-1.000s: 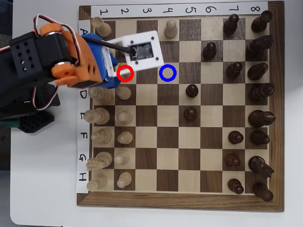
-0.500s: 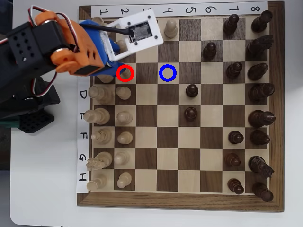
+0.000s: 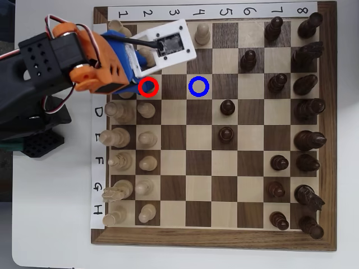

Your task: Move the piece to destination

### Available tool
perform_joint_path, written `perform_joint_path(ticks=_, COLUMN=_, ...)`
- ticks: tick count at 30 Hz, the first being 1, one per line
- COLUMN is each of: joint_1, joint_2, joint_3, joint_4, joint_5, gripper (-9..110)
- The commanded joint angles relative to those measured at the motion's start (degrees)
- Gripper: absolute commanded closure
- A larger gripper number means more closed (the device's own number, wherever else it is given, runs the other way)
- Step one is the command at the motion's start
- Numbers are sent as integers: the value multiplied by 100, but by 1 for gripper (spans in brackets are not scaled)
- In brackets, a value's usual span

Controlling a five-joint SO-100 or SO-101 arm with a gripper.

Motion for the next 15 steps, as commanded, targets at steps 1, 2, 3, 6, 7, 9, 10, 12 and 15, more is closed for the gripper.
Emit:
perform_joint_path(ticks=1, joint_1=352, joint_2=114, joint_3=18, joint_4=-404, joint_5=1204, gripper=87)
perform_joint_path(ticks=2, joint_1=378, joint_2=105, joint_3=26, joint_4=-413, joint_5=1178, gripper=87)
perform_joint_path(ticks=3, joint_1=404, joint_2=97, joint_3=35, joint_4=-413, joint_5=1160, gripper=87)
perform_joint_path(ticks=6, joint_1=396, joint_2=62, joint_3=53, joint_4=-378, joint_5=1116, gripper=88)
perform_joint_path(ticks=7, joint_1=387, joint_2=53, joint_3=53, joint_4=-360, joint_5=1107, gripper=88)
perform_joint_path(ticks=9, joint_1=360, joint_2=35, joint_3=53, joint_4=-352, joint_5=1107, gripper=88)
perform_joint_path(ticks=10, joint_1=343, joint_2=18, joint_3=53, joint_4=-343, joint_5=1107, gripper=88)
perform_joint_path(ticks=12, joint_1=299, joint_2=-35, joint_3=53, joint_4=-343, joint_5=1134, gripper=88)
perform_joint_path(ticks=15, joint_1=220, joint_2=-123, joint_3=53, joint_4=-360, joint_5=1204, gripper=88)
